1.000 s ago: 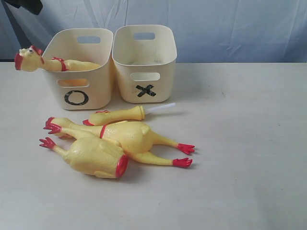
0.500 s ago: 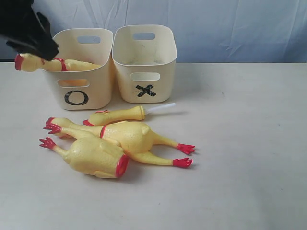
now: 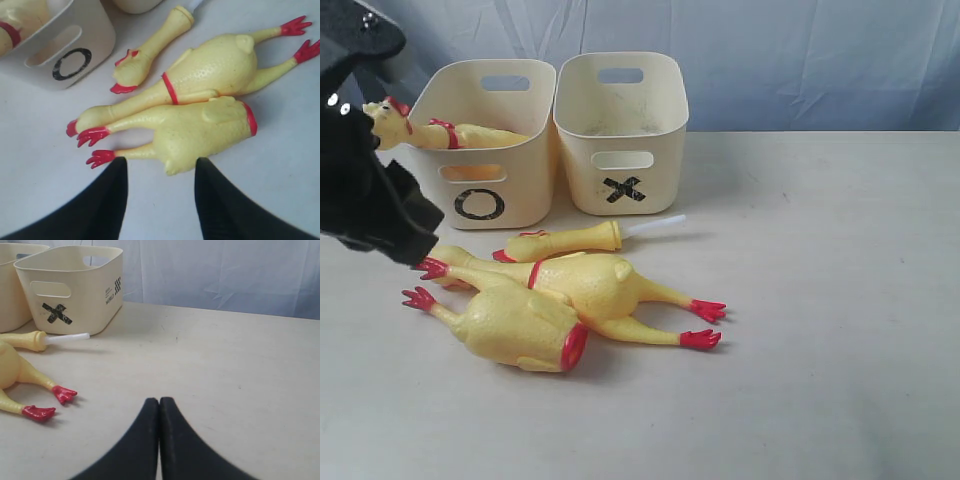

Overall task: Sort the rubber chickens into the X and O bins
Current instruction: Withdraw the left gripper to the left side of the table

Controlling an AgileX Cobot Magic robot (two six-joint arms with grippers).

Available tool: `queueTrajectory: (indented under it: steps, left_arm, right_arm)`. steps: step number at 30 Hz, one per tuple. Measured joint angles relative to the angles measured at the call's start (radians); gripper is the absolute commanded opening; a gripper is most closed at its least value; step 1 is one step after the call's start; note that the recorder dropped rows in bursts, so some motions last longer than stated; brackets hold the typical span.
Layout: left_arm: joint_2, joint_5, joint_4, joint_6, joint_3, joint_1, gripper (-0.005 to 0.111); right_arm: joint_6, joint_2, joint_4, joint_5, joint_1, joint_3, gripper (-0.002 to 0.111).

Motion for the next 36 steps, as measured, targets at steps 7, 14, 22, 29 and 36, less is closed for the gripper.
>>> queueTrajectory:
  steps: [7, 14, 22, 29, 36]
  left_arm:
    - [-0.112, -0.074, -0.036, -0.012, 0.155, 0.000, 0.041]
    - [-0.221, -0.120, -0.038, -0.031, 0.279, -0.002, 0.041]
    - [-0.304, -0.150, -0.059, -0.050, 0.332, -0.002, 0.041]
    - [-0.342, -0.104, -0.071, -0.052, 0.332, -0.002, 0.041]
    - [-0.356, -0.081, -0.087, -0.052, 0.332, -0.002, 0.041]
  right_arm:
    - [0.000, 0.000, 0.000, 0.000, 0.000, 0.000, 0.000]
    - [0.022, 0.000, 0.199, -0.077, 0.000, 0.000, 0.000]
    - [0.019, 0.000, 0.378, -0.219, 0.000, 0.000, 0.000]
    - [0.017, 0.000, 0.378, -0.421, 0.000, 0.000, 0.000]
    - [0.098, 0.000, 0.413, -0.549, 0.000, 0.000, 0.000]
